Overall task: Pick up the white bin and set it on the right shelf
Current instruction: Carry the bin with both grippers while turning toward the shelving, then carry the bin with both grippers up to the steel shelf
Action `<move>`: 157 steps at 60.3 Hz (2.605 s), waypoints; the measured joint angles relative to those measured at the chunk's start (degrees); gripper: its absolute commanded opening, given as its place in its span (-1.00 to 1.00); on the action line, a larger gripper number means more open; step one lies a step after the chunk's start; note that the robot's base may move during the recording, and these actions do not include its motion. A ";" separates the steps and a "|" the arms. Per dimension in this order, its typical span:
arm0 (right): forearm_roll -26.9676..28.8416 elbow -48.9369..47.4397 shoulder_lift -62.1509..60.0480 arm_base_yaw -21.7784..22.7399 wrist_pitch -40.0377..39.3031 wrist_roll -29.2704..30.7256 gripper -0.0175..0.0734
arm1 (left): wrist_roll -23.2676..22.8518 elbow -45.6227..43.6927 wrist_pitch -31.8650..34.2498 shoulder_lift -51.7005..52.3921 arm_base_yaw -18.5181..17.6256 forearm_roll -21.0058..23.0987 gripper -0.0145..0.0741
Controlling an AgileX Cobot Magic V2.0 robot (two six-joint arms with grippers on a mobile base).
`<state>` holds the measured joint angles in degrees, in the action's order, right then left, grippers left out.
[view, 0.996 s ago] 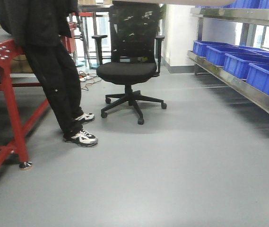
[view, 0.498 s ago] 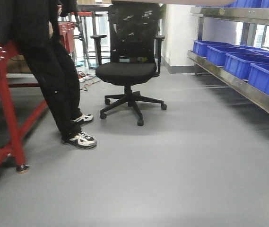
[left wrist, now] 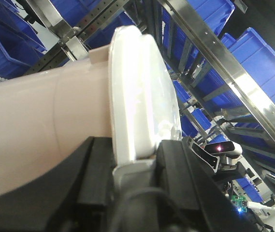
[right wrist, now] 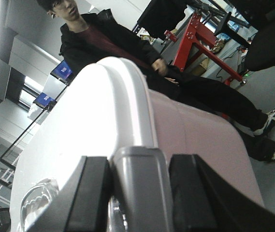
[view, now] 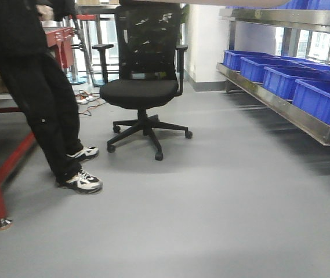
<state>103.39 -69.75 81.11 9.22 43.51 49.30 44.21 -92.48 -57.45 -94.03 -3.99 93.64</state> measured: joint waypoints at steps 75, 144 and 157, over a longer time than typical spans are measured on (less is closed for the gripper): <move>0.00 0.00 0.00 0.00 -0.26 0.00 -0.41 | 0.00 0.00 -0.04 0.00 -0.10 -0.10 -0.96; 0.00 0.00 0.00 0.00 -0.65 0.00 -0.41 | 0.00 0.00 -0.39 0.00 -0.10 -0.10 -0.96; 0.00 0.00 0.00 0.00 -0.65 0.00 -0.41 | 0.00 0.00 -0.39 0.00 -0.10 -0.10 -0.96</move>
<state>103.39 -69.75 81.11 9.22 42.86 49.30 44.21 -92.48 -57.84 -94.03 -4.09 93.53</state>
